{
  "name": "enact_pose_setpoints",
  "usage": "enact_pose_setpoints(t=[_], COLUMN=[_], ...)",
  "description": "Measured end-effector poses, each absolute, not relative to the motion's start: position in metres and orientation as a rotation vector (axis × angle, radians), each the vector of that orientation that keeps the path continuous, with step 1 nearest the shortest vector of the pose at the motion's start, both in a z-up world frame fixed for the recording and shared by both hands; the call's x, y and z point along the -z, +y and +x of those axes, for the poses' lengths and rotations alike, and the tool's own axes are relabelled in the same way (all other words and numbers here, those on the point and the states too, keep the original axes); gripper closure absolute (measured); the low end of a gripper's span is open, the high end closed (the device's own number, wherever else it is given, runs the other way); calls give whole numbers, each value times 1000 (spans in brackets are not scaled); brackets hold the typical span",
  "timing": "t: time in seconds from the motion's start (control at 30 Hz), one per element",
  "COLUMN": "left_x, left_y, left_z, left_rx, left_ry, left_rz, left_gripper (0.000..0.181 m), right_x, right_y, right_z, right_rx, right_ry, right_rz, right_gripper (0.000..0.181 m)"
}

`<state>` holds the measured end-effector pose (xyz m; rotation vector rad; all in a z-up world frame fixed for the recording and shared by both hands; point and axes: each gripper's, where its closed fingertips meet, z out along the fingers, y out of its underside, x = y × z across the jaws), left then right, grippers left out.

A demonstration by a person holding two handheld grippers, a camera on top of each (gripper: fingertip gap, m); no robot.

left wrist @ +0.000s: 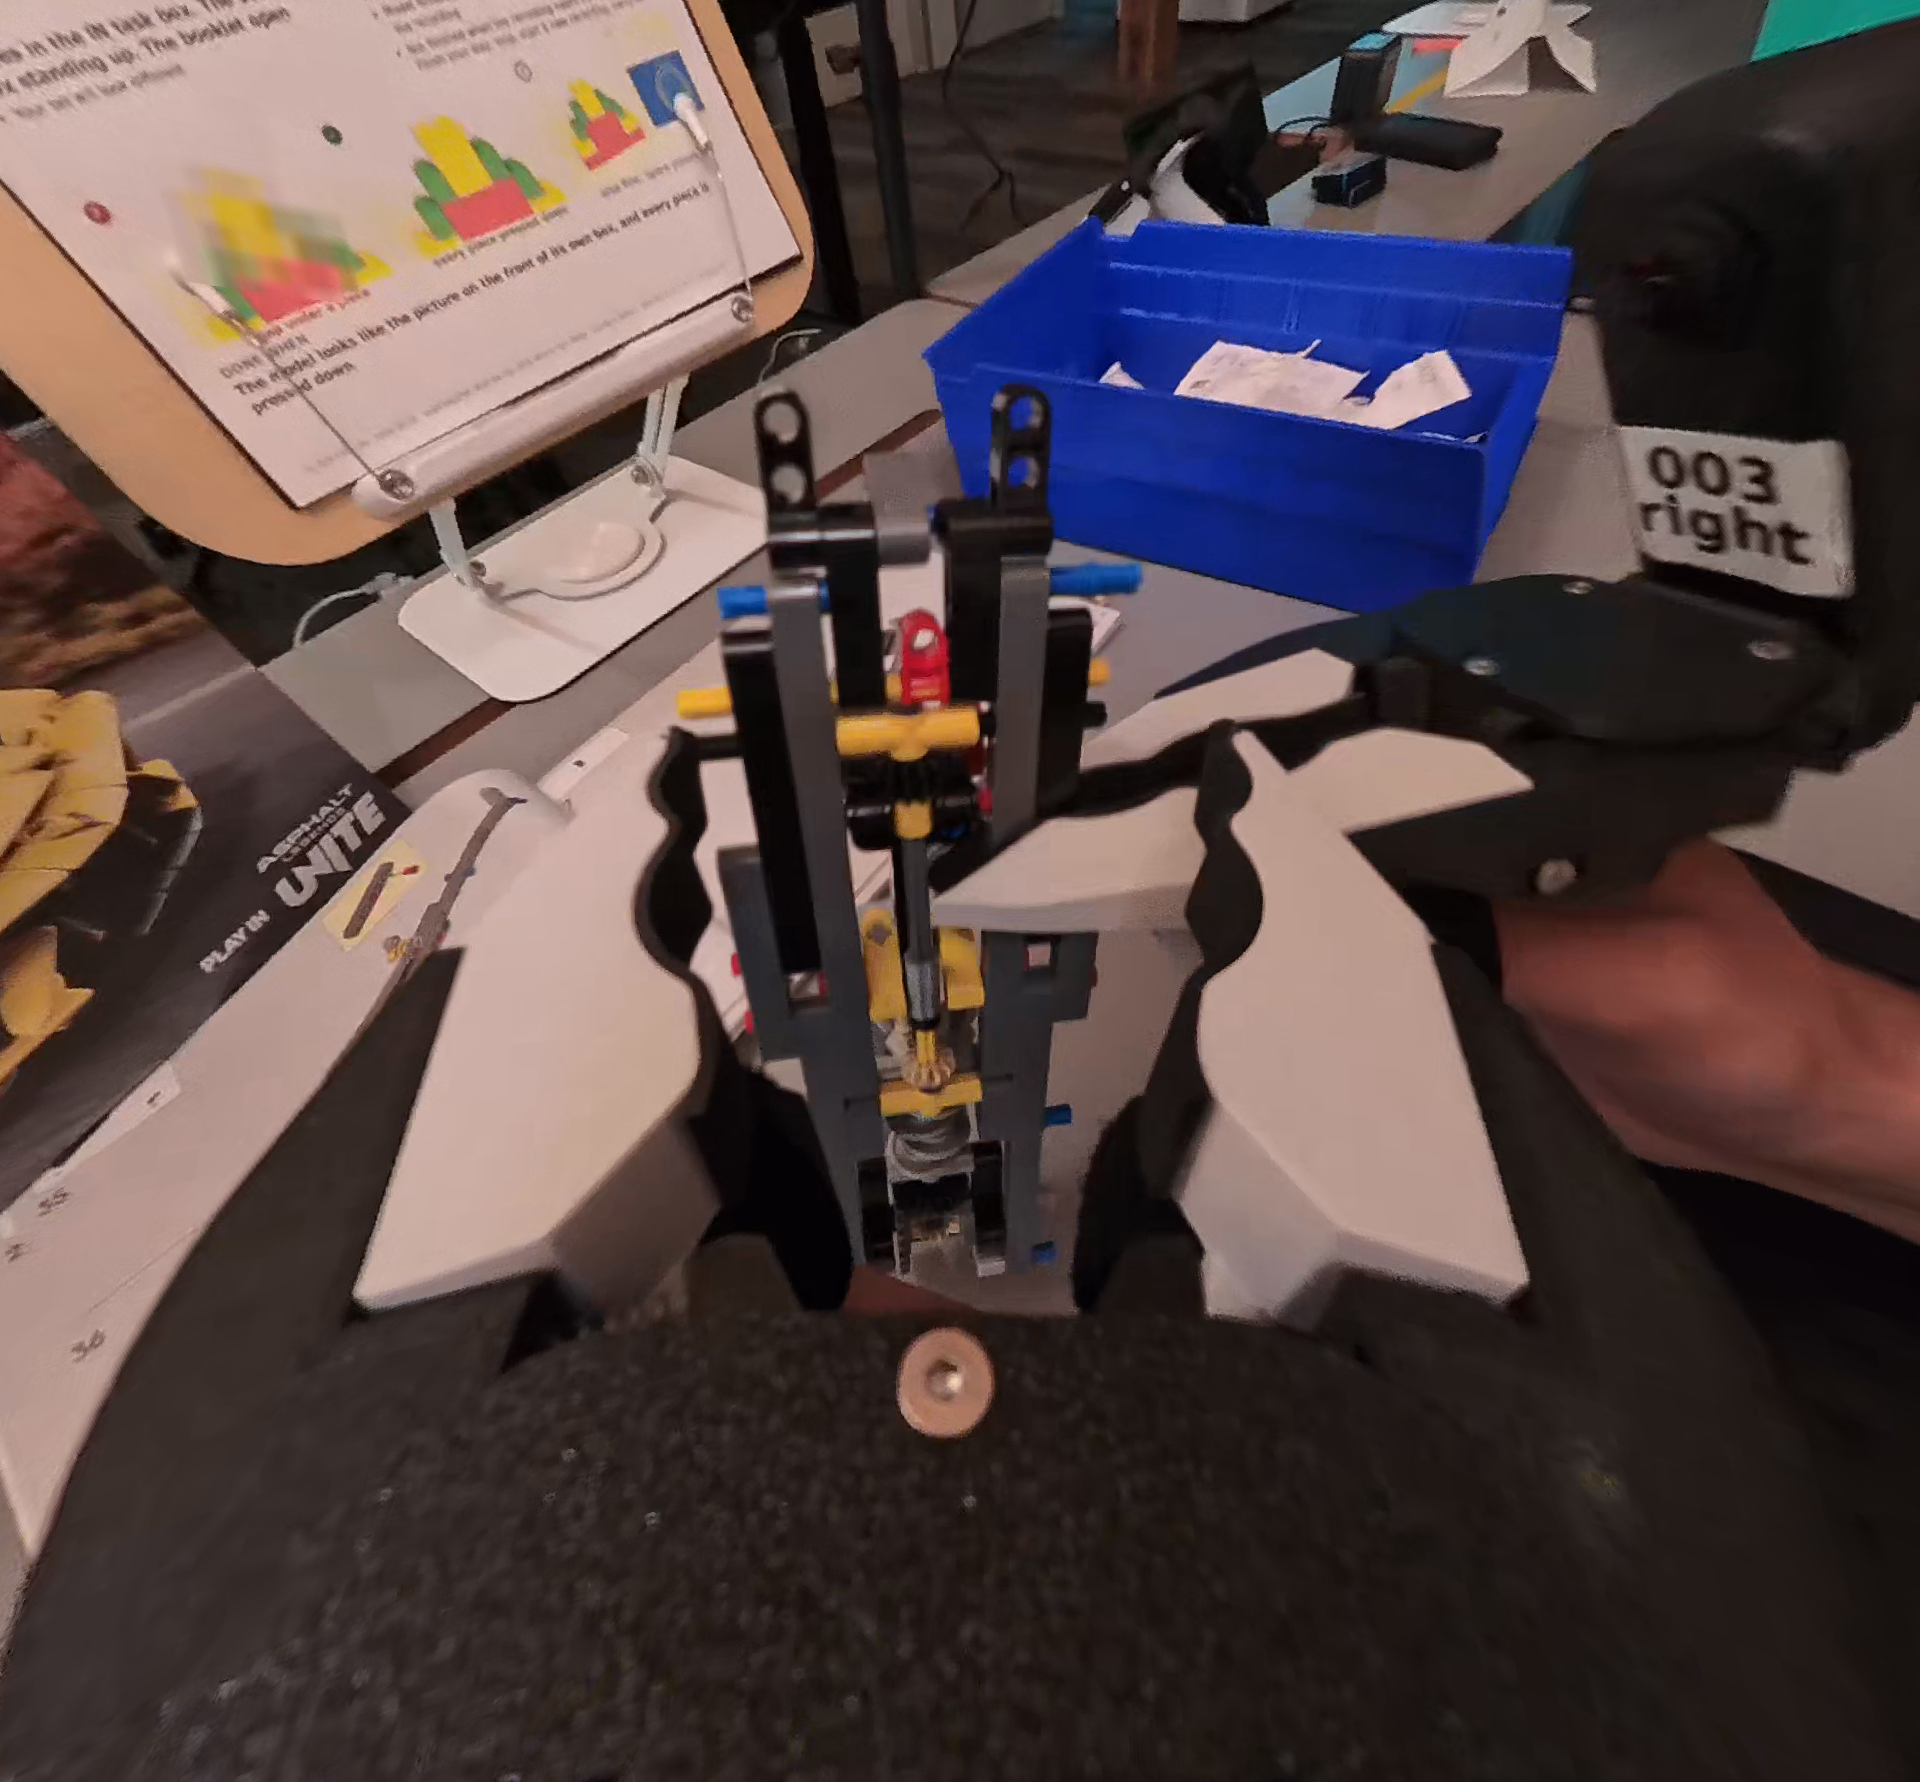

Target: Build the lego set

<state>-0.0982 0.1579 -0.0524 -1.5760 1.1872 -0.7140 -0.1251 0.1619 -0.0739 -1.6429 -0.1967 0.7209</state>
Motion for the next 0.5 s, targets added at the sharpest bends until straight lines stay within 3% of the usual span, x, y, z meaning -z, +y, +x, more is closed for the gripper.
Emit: enact_pose_setpoints(t=[0.1, 0.5], left_x=[58, 68], left_y=[172, 181], left_z=[-103, -119], left_rx=[660, 716], left_ry=[1127, 1037], left_rz=[-1636, -1737], left_gripper=[102, 107], right_x=[76, 78], right_y=[162, 168], right_z=[-132, -142], right_rx=[-658, -702], right_ry=[-237, -233], right_rz=[-1649, -1640], right_gripper=[176, 176])
